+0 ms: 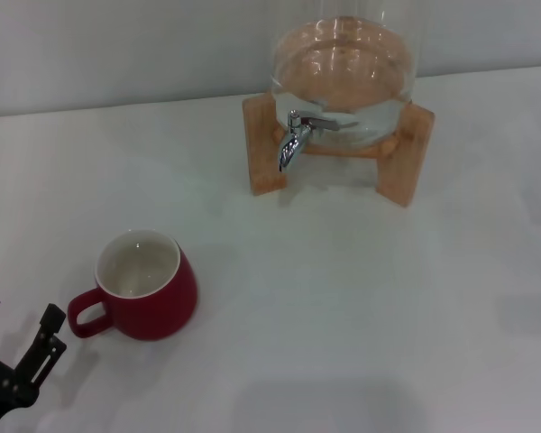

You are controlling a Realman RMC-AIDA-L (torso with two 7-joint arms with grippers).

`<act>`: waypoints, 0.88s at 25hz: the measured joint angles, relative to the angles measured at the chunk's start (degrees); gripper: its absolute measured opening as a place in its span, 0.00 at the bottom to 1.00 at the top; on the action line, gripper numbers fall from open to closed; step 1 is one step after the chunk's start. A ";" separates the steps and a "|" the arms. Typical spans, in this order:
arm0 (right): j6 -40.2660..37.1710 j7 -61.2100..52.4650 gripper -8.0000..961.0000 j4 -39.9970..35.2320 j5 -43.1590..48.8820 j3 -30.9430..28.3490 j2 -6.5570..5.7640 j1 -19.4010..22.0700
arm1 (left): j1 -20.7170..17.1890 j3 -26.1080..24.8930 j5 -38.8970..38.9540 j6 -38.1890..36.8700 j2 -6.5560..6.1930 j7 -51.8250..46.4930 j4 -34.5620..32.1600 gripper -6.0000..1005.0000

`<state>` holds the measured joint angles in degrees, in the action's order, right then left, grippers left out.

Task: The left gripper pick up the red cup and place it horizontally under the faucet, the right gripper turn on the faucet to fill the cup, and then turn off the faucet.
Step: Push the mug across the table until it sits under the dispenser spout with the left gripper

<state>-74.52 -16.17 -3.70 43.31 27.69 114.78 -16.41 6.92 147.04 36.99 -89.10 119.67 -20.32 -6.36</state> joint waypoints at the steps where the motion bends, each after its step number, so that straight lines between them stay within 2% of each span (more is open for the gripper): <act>1: -0.01 0.00 0.91 -0.02 0.01 -0.01 0.00 0.00 | -0.02 0.00 -0.02 0.05 0.00 0.00 0.00 0.86; 22: -0.10 0.00 0.91 0.01 0.11 -0.02 0.09 -0.04 | 0.43 0.00 -0.08 4.08 0.02 -1.21 0.03 0.86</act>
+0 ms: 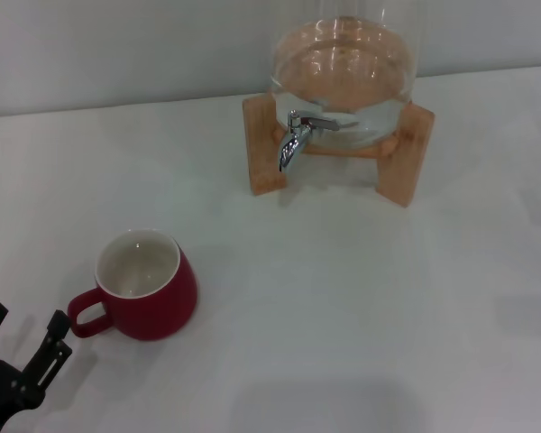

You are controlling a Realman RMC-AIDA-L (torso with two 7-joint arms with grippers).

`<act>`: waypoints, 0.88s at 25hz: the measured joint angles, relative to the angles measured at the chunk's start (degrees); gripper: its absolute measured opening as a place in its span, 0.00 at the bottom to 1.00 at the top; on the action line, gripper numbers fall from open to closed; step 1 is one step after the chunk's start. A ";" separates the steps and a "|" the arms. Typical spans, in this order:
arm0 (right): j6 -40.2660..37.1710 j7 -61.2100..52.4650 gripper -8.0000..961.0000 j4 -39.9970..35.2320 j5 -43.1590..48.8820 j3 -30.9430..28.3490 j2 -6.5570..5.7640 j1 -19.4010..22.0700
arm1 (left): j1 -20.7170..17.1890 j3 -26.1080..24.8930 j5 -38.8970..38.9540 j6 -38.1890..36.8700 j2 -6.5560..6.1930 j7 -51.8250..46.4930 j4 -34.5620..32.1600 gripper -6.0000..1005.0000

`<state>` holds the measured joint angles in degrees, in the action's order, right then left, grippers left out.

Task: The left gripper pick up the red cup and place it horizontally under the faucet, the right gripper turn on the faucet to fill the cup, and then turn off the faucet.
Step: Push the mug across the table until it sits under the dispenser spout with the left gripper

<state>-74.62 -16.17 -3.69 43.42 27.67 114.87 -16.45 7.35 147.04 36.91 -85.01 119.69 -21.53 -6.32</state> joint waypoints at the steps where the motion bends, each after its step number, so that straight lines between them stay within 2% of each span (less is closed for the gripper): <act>1: 0.00 0.00 0.91 0.00 0.00 0.04 0.00 -0.02 | 0.01 0.00 0.00 0.10 -0.03 -0.03 0.00 0.86; 22: 0.01 0.00 0.91 0.00 0.00 0.33 0.00 -0.24 | 1.38 0.00 -1.95 1.44 -0.25 -0.71 0.15 0.86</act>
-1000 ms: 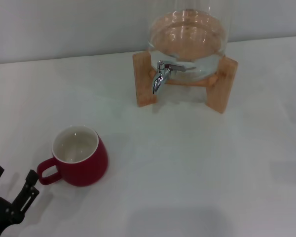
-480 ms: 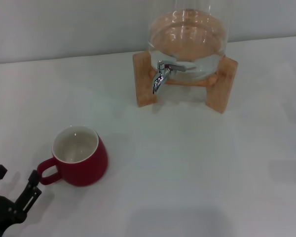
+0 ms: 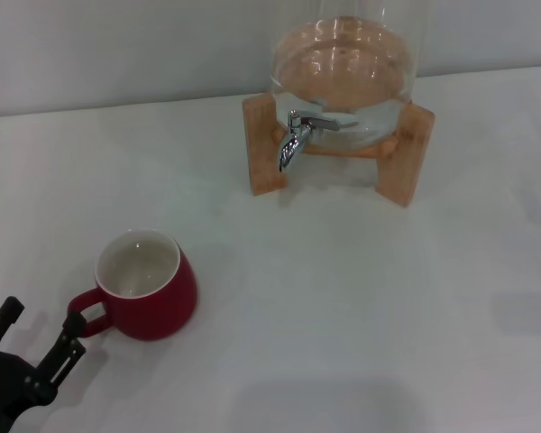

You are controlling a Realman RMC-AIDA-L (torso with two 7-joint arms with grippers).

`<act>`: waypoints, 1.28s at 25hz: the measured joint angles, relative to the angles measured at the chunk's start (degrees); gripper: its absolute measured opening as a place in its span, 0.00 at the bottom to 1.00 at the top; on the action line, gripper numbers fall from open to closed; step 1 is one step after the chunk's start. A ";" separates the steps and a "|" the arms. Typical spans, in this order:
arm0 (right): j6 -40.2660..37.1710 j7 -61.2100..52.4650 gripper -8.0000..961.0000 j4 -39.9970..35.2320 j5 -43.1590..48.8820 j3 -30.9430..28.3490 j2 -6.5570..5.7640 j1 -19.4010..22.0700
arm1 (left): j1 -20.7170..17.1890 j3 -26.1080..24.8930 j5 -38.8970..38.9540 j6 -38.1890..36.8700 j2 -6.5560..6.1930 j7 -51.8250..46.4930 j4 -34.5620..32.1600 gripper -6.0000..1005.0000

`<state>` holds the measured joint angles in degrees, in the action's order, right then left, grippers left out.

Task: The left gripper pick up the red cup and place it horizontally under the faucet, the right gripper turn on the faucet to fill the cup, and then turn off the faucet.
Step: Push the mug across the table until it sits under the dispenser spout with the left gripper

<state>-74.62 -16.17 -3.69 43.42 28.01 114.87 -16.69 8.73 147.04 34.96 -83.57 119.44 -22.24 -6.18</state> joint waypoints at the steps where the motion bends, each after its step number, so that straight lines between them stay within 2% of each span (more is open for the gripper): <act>1: 0.00 0.00 0.91 0.00 0.00 -0.01 0.00 0.03 | 0.09 0.00 -0.08 0.00 0.00 0.00 0.08 0.86; 32: 0.00 0.00 0.91 -0.26 0.00 0.02 0.00 -0.18 | 1.89 0.00 -1.53 3.52 -0.18 0.32 0.47 0.86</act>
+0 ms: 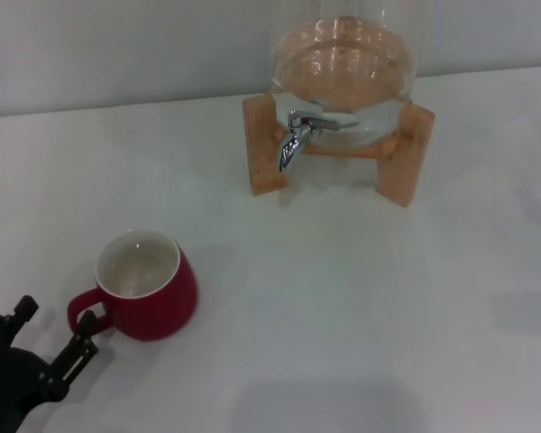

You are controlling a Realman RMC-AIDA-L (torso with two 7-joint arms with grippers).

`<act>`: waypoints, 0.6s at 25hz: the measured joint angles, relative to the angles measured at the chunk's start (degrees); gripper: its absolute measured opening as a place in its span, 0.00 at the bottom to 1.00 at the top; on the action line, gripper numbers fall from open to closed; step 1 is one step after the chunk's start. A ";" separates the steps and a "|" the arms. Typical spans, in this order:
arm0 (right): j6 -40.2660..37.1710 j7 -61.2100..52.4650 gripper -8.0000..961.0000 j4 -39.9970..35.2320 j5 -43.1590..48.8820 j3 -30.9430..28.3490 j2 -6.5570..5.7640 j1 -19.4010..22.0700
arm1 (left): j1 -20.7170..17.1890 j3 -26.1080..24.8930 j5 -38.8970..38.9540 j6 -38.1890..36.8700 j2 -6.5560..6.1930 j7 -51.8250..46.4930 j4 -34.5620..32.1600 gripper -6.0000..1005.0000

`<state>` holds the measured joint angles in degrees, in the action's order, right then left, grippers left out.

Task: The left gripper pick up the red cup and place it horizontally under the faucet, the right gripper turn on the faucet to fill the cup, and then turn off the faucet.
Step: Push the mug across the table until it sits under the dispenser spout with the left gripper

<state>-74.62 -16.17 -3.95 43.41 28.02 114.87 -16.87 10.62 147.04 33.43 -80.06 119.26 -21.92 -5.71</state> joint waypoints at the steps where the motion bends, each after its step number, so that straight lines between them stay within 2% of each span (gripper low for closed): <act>1: 0.00 0.00 0.91 -0.01 0.00 0.00 0.00 0.00 | 0.04 0.00 -0.03 0.06 0.00 0.00 0.00 0.86; 15: 0.12 0.00 0.91 -0.70 0.00 -0.01 0.00 0.06 | 0.35 0.00 -0.22 0.84 0.08 -0.11 0.00 0.86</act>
<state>-74.50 -16.17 -4.66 43.41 28.01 114.87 -16.80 10.96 147.04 33.20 -79.21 119.35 -22.03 -5.71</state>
